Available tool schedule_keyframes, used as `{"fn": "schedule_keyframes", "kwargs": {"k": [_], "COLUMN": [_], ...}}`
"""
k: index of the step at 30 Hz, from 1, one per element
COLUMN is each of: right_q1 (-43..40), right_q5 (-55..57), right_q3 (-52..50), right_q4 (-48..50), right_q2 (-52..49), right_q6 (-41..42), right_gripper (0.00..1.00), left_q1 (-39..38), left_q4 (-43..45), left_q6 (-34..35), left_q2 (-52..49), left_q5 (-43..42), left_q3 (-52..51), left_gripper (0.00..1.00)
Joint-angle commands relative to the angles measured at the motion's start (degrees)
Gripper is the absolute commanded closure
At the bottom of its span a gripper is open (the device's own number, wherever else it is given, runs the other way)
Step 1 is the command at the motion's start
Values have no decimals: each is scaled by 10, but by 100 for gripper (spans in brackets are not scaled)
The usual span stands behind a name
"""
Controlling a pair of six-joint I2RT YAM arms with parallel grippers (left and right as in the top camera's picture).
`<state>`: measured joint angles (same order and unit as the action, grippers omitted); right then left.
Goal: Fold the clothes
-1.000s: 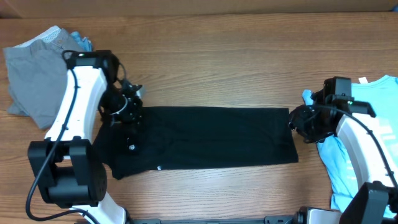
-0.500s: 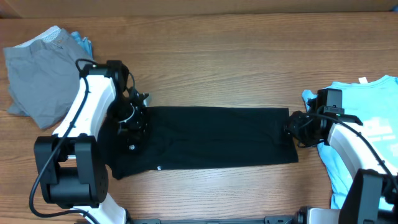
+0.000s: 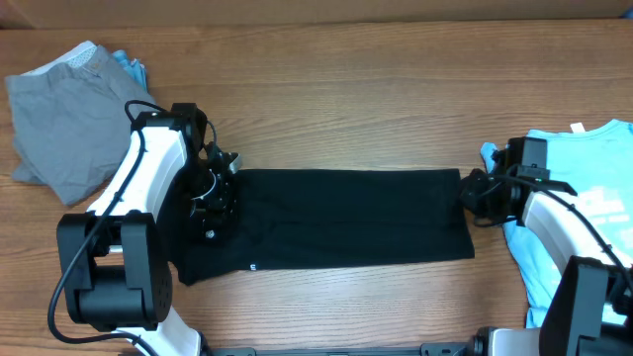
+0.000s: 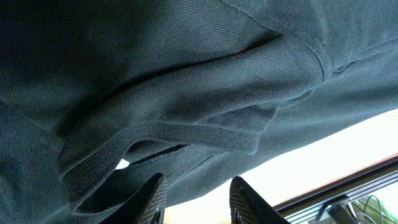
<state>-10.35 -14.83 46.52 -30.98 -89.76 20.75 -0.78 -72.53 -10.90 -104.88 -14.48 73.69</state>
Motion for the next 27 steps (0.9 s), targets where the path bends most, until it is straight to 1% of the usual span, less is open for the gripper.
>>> {"fn": "schedule_keyframes", "kwargs": {"k": [1, 6, 7, 9, 10, 13, 14, 15, 16, 18, 21, 23, 27], "right_q1": [-10, -10, -10, -10, -10, -10, -10, -10, -10, -10, -10, -10, -10], "right_q5": [-3, -3, -3, -3, -3, -3, -4, -7, -13, -24, -35, -35, -39], "right_q3": [32, 34, 34, 34, 34, 35, 35, 35, 35, 35, 35, 35, 35], "right_q4": [5, -2, -1, -1, -1, -6, -8, -9, -12, -18, -37, -52, -71], "right_q2": [-2, -2, -2, -2, -2, 2, 6, 13, 23, 46, 91, 122, 162], "right_q6": [1, 1, 1, 1, 1, 1, 1, 1, 1, 1, 1, 1, 1], "right_gripper": [96, 96, 87, 51, 47, 43, 43, 43, 42, 41, 39, 37, 34], "left_q1": [0, 1, 1, 1, 0, 1, 1, 1, 1, 2, 5, 5, 4], "left_q4": [2, 2, 2, 2, 1, -4, -7, -11, -17, -25, -28, -28, -10], "left_q6": [4, 4, 4, 4, 4, 5, 5, 6, 7, 7, 11, 10, 10], "left_q2": [16, 16, 16, 16, 16, 16, 16, 16, 16, 16, 16, 16, 16], "left_q5": [1, 1, 1, 1, 1, 1, 1, 1, 1, 1, -17, -31, -14], "left_q3": [-4, -4, -4, -4, -4, -3, -3, -2, 0, 5, 12, 12, 9], "left_gripper": [62, 62, 62, 63, 62, 63, 61, 54, 52, 51, 46, 45, 42]}}
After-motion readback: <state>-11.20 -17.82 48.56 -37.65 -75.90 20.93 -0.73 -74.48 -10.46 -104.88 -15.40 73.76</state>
